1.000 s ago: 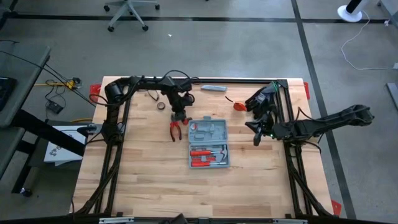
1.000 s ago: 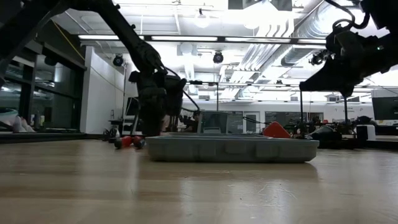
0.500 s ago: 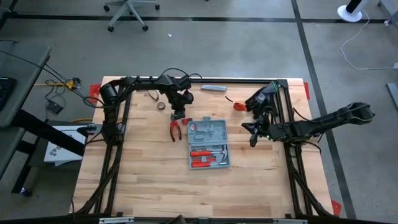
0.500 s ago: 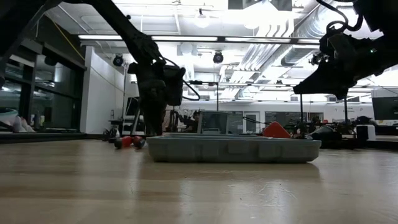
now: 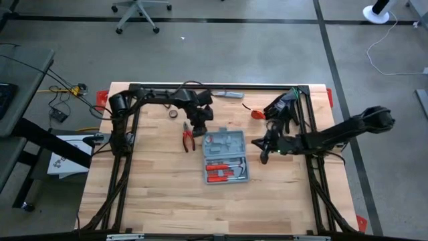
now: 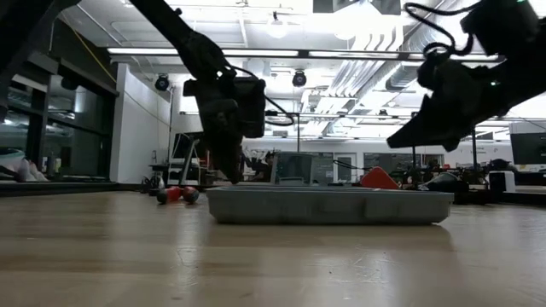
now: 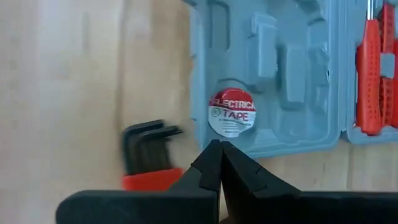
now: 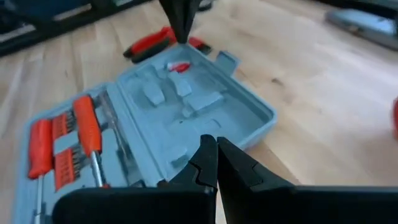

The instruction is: Prefit tool cases

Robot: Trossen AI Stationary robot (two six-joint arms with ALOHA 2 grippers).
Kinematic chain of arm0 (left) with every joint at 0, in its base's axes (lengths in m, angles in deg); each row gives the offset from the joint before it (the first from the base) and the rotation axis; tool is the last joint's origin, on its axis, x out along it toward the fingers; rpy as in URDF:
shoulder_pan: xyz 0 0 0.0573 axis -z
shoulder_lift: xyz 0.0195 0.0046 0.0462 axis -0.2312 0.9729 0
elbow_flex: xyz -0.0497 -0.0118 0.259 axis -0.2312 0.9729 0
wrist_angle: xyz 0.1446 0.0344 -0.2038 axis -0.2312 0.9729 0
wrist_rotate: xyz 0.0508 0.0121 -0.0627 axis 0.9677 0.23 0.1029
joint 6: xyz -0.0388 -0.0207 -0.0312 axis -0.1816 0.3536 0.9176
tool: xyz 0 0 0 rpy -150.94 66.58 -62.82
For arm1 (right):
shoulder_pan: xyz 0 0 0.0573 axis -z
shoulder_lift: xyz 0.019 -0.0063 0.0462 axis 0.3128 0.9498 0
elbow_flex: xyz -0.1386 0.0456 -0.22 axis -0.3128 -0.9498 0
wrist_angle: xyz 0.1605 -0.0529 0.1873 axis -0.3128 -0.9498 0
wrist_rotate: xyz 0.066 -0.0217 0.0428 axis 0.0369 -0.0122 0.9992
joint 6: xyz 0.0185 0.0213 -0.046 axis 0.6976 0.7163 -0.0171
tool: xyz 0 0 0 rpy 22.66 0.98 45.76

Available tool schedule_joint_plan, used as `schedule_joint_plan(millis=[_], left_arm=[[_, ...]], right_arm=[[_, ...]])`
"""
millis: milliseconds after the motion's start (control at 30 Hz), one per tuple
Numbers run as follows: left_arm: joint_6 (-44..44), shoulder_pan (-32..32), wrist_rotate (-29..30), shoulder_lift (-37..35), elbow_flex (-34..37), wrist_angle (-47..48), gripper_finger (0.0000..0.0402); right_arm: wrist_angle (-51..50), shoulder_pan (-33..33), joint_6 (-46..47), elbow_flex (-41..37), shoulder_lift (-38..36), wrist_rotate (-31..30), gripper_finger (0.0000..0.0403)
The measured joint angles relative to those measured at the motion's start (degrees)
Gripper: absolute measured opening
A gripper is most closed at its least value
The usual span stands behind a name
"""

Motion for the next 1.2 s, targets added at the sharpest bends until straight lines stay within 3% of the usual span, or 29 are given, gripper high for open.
schedule_joint_plan(millis=[367, 533, 733, 1067, 1200], left_arm=[[2.93, 5.17, -0.07, -0.07, -0.02, -6.10, 0.0000], [2.85, 6.31, -0.01, -0.07, -0.02, -5.82, 0.0000], [0.86, 5.57, 0.07, -0.09, -0.02, -3.67, 0.0000], [-1.58, 3.85, 0.37, -0.09, -0.04, -3.59, 0.0000], [-3.12, 2.58, 4.17, -0.09, -0.04, -4.03, 0.0000]], right_arm=[[-2.68, 2.05, -6.20, 13.88, 21.72, 5.74, 0.0000], [-4.09, 2.51, -5.45, 16.56, 27.74, 7.41, 0.0000], [-6.23, 1.07, -1.87, 16.59, 27.42, 7.38, 0.0000], [-7.08, -0.61, -4.43, 16.31, 20.69, 4.38, 0.0000], [-6.66, 0.97, -6.58, 16.35, 18.36, 3.74, 0.0000]])
